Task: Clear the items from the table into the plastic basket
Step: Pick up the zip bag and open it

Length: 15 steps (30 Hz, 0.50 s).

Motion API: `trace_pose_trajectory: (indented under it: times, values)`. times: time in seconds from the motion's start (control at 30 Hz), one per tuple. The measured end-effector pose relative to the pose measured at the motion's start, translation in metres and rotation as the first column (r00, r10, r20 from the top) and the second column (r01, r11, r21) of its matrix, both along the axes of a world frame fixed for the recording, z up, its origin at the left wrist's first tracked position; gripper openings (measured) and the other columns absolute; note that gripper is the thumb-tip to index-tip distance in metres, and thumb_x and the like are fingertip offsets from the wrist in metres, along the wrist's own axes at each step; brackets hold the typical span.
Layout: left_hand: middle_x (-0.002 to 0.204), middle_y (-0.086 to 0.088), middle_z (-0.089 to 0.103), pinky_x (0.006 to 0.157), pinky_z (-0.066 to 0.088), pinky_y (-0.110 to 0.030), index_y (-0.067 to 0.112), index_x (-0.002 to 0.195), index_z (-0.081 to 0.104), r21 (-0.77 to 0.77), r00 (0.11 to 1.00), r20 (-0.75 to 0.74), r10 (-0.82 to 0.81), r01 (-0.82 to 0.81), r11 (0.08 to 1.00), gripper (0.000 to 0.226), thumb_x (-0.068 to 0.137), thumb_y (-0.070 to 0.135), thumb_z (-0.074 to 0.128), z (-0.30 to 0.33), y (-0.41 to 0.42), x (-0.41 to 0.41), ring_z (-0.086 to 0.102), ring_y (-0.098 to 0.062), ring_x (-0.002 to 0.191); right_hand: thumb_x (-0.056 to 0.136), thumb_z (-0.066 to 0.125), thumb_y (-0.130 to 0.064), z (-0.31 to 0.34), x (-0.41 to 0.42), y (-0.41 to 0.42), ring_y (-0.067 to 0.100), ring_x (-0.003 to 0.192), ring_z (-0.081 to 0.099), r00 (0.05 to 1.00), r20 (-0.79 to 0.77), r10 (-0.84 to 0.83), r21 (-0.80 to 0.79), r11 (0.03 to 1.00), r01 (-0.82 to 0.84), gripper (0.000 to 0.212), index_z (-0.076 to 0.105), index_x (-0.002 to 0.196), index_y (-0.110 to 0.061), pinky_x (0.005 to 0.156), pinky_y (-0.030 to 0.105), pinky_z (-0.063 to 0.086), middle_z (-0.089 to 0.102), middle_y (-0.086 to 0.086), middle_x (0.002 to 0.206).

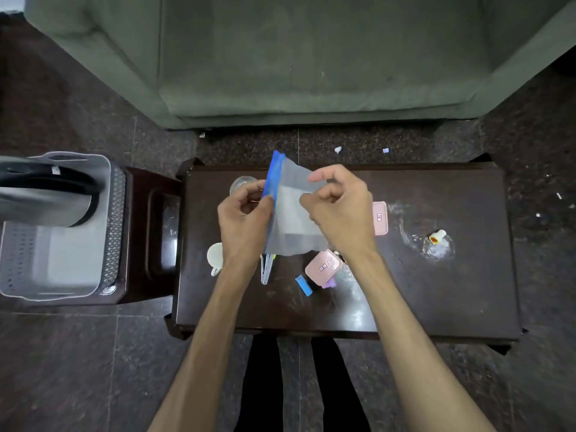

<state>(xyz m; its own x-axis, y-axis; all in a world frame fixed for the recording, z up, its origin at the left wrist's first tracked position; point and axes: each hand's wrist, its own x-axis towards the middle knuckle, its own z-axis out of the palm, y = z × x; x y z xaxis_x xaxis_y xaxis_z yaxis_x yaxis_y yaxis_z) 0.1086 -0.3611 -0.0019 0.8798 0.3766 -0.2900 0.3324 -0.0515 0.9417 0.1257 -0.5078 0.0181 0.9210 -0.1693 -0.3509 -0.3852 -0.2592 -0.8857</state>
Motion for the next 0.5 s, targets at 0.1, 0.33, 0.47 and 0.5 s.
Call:
trace_pose_trajectory:
  times: [0.1,0.33,0.47,0.5]
  values:
    - [0.085,0.010,0.078,0.070,0.055,-0.015,0.011,0.101,0.078,0.018,0.996,-0.017,0.083,-0.083,0.996,0.022,0.090,-0.004,0.066,-0.007,0.001,-0.003,0.070,0.000,0.076,0.072,0.075,-0.030,-0.010,-0.008,-0.008,0.004,0.054,0.060,0.999,0.023,-0.031,-0.002,1.000,0.031,0.018,0.068,0.089,-0.028,0.063,0.028,0.051,0.066,-0.010,0.057]
    - [0.077,0.010,0.077,0.066,0.056,-0.016,0.014,0.093,0.075,-0.040,1.000,-0.025,-0.007,0.006,0.999,0.020,0.089,-0.005,0.073,-0.008,-0.016,-0.011,0.070,-0.001,0.069,0.085,0.076,-0.012,-0.018,0.000,0.001,0.015,0.059,0.068,0.987,-0.151,0.047,0.186,0.982,-0.018,0.006,0.073,0.088,-0.015,0.062,0.028,0.056,0.072,0.000,0.063]
    - [0.072,0.004,0.071,0.065,0.052,-0.022,0.016,0.086,0.077,0.168,0.941,0.030,0.337,-0.337,0.926,0.019,0.081,-0.001,0.070,-0.005,-0.005,-0.011,0.062,-0.005,0.064,0.075,0.067,-0.012,-0.017,-0.008,-0.011,0.009,0.050,0.053,0.989,0.135,-0.058,-0.413,0.904,0.110,0.012,0.061,0.081,-0.021,0.052,0.025,0.039,0.057,-0.006,0.053]
    - [0.071,0.002,0.070,0.064,0.052,-0.022,0.014,0.086,0.077,0.186,0.928,0.056,0.369,-0.373,0.909,0.017,0.080,0.000,0.069,-0.004,-0.004,-0.011,0.061,-0.006,0.063,0.074,0.065,-0.008,-0.015,-0.012,-0.012,0.013,0.051,0.051,0.984,0.169,-0.054,-0.466,0.876,0.128,0.017,0.058,0.083,-0.021,0.052,0.028,0.035,0.054,-0.006,0.053]
